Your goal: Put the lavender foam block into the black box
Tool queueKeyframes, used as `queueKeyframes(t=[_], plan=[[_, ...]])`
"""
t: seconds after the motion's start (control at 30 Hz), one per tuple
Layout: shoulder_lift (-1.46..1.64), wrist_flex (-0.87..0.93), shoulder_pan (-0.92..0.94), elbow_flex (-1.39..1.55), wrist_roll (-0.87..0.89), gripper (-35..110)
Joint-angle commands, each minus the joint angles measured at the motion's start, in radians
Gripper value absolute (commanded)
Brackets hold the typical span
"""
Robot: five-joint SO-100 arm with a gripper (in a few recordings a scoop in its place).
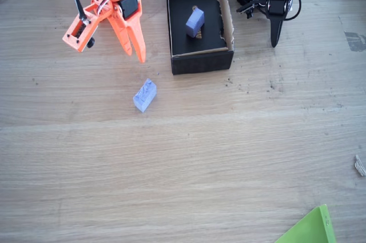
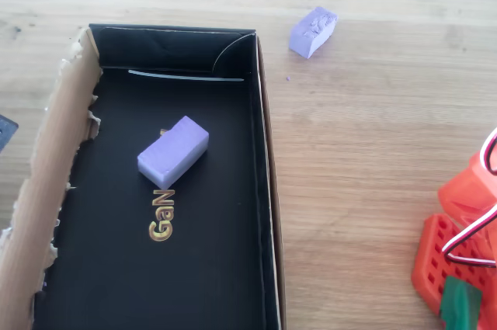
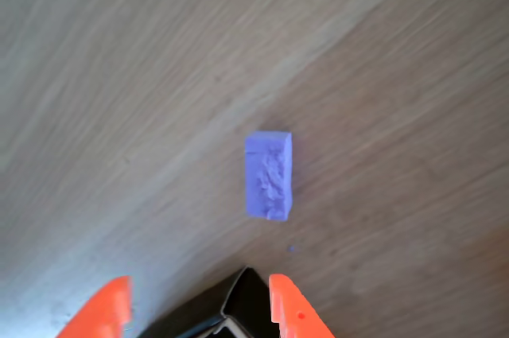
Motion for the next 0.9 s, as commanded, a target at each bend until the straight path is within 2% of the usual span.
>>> queueKeyframes(t=[0.0,0.4,0.87], plan=[[0.046,0.025,0.005,0.005,0.021,26],[0.008,0.018,0.0,0.0,0.048,26],[-0.21,-0.095,-0.009,0.006,0.057,29]])
